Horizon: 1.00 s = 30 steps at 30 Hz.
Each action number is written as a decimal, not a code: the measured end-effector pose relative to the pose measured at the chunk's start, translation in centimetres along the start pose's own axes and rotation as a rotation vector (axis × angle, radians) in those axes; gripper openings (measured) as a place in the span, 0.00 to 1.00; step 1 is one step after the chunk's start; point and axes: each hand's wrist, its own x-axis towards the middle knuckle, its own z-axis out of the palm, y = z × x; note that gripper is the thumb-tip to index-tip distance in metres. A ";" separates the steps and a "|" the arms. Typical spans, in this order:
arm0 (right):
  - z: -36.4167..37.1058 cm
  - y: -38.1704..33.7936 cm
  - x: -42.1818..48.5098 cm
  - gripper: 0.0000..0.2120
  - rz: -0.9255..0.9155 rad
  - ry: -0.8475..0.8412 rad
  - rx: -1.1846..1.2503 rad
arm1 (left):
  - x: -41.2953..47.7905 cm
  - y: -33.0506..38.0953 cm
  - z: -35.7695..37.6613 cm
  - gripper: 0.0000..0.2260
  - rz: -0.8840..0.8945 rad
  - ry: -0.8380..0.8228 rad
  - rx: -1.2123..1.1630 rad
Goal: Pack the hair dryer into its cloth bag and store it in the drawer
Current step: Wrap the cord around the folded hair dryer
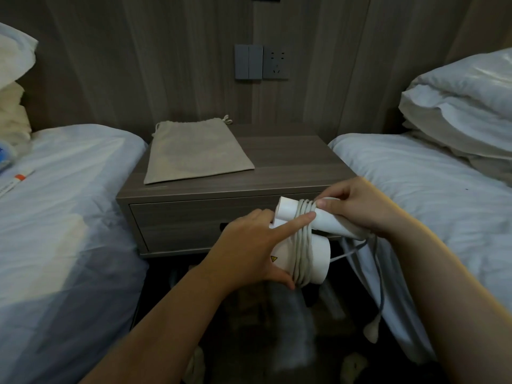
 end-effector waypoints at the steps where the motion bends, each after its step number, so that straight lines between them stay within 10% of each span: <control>1: 0.1 0.0 0.0 0.09 0.005 0.018 0.013 | 0.0 0.0 0.1 0.52 0.003 -0.025 -0.015; 13: 1.3 0.7 0.4 0.18 0.155 0.137 -0.171 | 0.0 -0.2 1.3 0.44 -0.006 -0.145 -0.120; 18: 0.5 1.1 0.3 0.19 0.129 -0.110 -0.102 | -0.3 -0.4 1.0 0.43 0.004 -0.189 -0.191; 26: 0.1 6.2 0.7 0.01 0.258 -0.393 1.025 | -0.3 -1.3 0.6 0.47 -0.137 -0.097 -0.680; 30: 1.0 6.0 1.3 0.17 0.179 -0.356 1.064 | -0.4 -1.7 0.3 0.48 -0.259 0.015 -0.990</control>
